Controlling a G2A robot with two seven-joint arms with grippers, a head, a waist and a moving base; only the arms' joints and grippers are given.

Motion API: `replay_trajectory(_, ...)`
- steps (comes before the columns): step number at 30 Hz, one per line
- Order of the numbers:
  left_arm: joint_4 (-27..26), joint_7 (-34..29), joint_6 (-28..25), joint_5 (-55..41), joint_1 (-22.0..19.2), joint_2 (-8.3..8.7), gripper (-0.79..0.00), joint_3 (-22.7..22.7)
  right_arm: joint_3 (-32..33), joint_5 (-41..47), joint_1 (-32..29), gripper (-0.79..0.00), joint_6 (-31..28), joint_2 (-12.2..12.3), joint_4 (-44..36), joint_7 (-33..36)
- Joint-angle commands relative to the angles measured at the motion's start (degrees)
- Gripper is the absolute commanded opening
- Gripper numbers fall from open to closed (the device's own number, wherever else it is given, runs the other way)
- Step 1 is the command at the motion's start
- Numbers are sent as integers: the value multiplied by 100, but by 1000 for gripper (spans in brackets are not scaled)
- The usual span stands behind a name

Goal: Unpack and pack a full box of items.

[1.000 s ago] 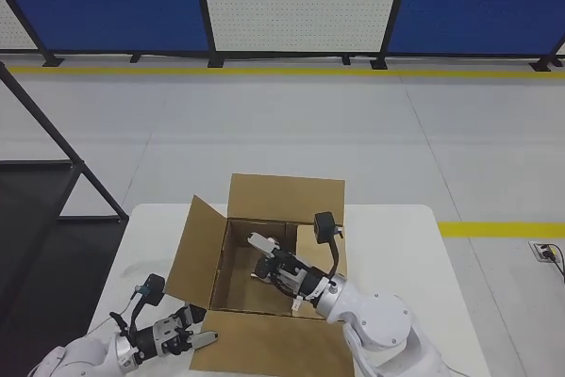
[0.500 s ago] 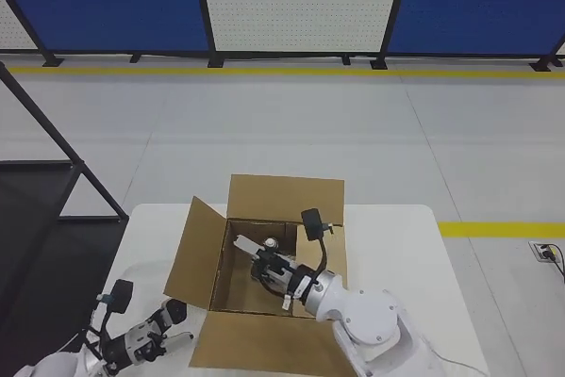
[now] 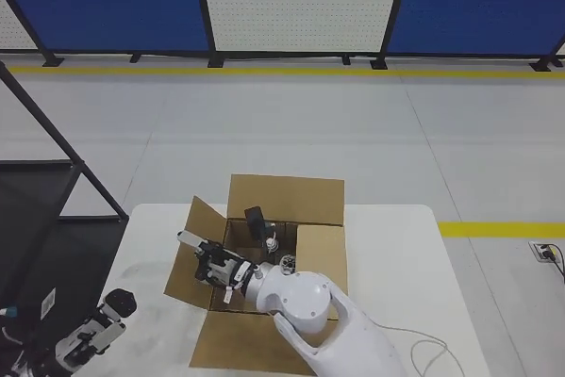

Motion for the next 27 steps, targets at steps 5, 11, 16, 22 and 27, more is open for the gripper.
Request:
replay_trajectory(5,-16,-62,61,-110,33,7,0,-7,8,-13,-9,0,3,5,-14,13)
replay_trajectory(11,-89,192,417,-187,-46,-16,0,55,-121,-7,-125,0,-128,-54,26,-70)
replay_trajectory(16,-44,417,741,-336,-155,-33,0,1,-431,5,80,0,-298,-219,327,-180)
replay_trajectory(22,49,473,847,-672,-166,-52,0,-76,-795,-92,410,0,-248,-450,838,-399)
replay_trajectory(27,98,396,853,-823,-157,-65,0,-118,-1028,-298,607,0,-98,-624,1183,-650)
